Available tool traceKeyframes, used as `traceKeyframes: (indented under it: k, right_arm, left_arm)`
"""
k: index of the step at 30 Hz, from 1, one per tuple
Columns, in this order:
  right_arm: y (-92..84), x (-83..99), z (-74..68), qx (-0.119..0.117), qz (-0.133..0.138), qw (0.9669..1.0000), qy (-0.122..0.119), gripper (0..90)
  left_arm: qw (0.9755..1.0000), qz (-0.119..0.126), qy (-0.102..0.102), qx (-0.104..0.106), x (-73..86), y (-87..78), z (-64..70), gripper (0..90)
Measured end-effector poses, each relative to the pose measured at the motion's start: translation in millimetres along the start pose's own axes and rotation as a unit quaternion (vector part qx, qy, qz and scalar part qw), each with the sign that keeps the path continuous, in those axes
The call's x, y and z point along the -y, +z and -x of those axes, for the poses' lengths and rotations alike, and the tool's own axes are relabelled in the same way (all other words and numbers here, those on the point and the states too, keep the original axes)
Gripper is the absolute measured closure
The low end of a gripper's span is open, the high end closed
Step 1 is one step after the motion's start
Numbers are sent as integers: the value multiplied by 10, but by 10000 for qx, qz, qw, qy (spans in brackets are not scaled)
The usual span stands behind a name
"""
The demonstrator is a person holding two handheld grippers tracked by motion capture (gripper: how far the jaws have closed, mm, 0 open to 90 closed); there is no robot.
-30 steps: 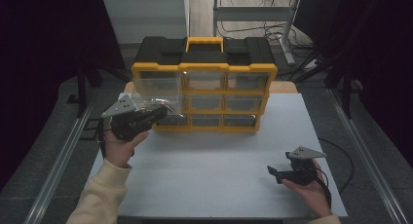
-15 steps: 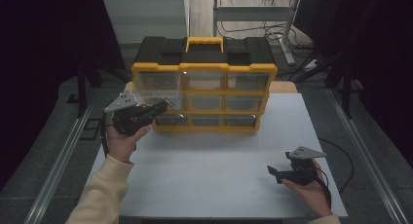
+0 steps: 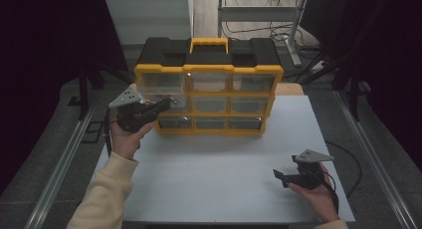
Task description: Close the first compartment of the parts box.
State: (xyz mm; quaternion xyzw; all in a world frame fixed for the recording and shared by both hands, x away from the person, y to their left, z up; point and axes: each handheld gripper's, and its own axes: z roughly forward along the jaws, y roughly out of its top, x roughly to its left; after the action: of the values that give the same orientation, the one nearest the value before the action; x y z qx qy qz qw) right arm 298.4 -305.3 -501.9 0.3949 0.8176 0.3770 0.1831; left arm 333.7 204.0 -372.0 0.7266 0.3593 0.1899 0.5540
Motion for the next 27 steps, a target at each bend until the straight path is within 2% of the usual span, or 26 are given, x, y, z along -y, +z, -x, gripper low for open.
traceKeyframes:
  k: [22, 27]
  right_arm:
    - [-5, 2, 11, 16, 4, 10000, 0, 100]
    - [-6, -9, -9, -52, 63, 10000, 27, 100]
  left_arm:
    - [9995, -6, -138, -290, -120, 155, -184, 900]
    - [9993, 22, -173, -327, -145, 188, -231, 900]
